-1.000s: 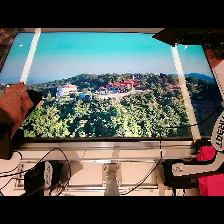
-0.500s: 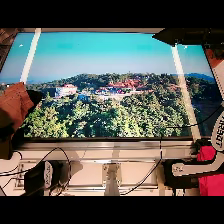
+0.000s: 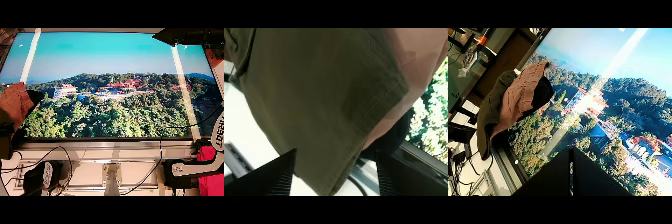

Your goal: Fold the clothes and pants, and hang the long-sleeved shirts on hangers.

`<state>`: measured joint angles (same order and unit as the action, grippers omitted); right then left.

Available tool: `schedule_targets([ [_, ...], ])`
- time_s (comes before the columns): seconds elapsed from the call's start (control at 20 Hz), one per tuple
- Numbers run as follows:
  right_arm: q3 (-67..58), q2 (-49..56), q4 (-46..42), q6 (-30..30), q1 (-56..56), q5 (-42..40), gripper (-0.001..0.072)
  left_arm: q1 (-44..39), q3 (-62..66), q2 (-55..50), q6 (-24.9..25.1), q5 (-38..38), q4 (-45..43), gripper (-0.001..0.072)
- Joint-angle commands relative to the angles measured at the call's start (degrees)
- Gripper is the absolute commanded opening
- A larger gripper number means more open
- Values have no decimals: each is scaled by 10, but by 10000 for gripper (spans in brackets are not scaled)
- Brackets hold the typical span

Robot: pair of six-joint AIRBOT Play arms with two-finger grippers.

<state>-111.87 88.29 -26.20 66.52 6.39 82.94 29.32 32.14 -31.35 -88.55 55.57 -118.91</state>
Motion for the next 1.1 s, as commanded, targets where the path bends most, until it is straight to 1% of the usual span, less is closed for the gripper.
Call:
schedule_targets([
  [0.0, 0, 0, 0, 0, 0, 0, 28, -3, -2, -51, 15, -19, -11, 604],
  [0.05, 0, 0, 0, 0, 0, 0, 27, -4, -2, -68, 33, -16, -10, 604],
  [0.1, 0, 0, 0, 0, 0, 0, 27, -4, -2, -80, 40, -18, -10, 604],
  [0.35, 0, 0, 0, 0, 0, 0, 28, -3, -2, -115, 40, -84, -29, 603],
  [0.65, 0, 0, 0, 0, 0, 0, 28, -3, -2, -150, 40, -109, -42, 588],
  [0.7, 0, 0, 0, 0, 0, 0, 28, -2, -2, -152, 40, -111, -46, 570],
  [0.8, 0, 0, 0, 0, 0, 0, 28, -2, -2, -152, 40, -117, -64, 410],
  [0.85, 0, 0, 0, 0, 0, 0, 28, -2, -2, -152, 40, -122, -68, 363],
  [0.9, 0, 0, 0, 0, 0, 0, 28, -2, -2, -152, 39, -128, -68, 291],
  [1.0, 0, 0, 0, 0, 0, 0, 28, -2, -2, -152, 39, -132, -68, 26],
  [1.05, 0, 0, 0, 0, 0, 0, 27, -2, -1, -152, 36, -132, -66, 13],
])
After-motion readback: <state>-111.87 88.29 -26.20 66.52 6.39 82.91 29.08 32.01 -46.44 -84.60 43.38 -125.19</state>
